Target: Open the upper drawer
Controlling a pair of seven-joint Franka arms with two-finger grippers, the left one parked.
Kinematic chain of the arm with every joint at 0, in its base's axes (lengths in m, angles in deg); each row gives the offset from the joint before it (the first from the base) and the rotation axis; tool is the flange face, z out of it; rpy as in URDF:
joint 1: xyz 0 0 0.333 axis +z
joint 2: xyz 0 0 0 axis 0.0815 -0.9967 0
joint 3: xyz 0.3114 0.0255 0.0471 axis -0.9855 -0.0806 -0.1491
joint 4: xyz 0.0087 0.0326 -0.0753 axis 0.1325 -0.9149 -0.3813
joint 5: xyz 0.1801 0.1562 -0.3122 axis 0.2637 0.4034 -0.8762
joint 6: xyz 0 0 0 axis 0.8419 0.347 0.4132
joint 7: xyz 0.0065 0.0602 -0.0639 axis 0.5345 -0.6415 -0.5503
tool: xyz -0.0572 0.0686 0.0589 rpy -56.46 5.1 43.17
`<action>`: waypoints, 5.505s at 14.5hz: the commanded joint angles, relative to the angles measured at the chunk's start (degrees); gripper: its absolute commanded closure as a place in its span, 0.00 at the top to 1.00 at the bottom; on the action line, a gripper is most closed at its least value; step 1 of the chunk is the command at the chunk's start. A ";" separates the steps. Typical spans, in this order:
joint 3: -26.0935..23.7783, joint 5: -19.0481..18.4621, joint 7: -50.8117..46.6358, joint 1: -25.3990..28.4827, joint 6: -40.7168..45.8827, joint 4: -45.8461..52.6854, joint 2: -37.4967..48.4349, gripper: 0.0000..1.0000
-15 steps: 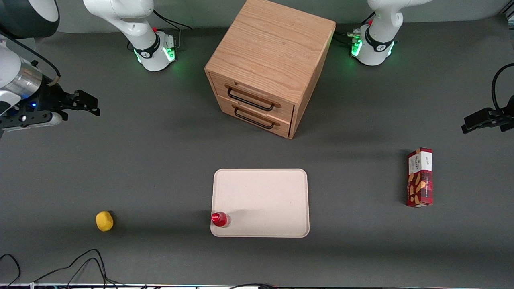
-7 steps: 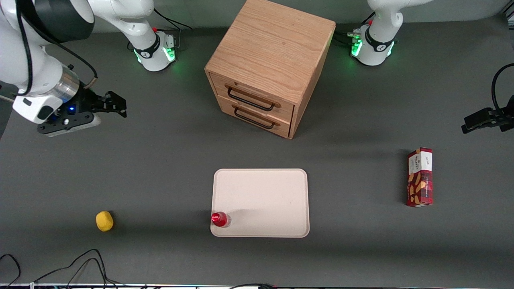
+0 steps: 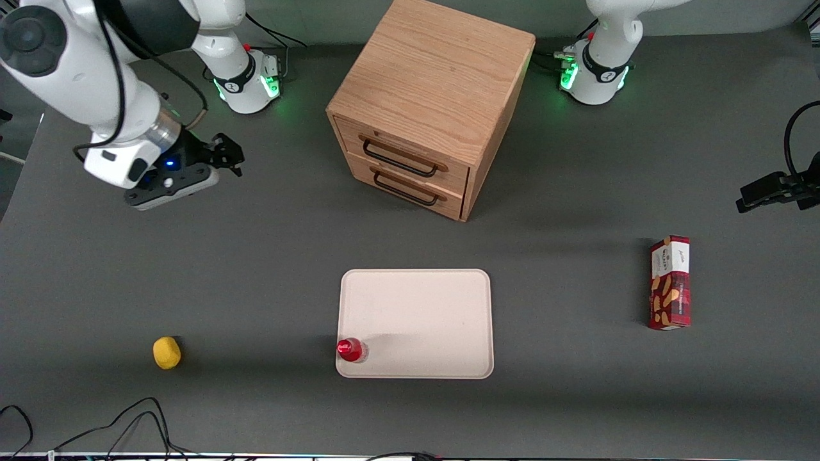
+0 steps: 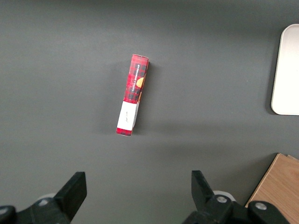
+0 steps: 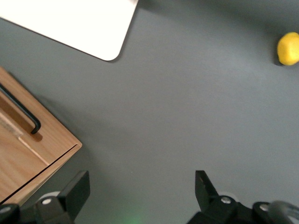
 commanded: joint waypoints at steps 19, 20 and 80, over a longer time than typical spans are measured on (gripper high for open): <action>-7.84 -0.33 -0.19 17.84 -17.70 5.02 -16.82 1.00; -7.84 -0.42 0.07 17.84 -18.32 5.02 -17.44 1.00; -7.93 -1.12 5.17 19.78 -33.01 -7.55 -19.91 1.00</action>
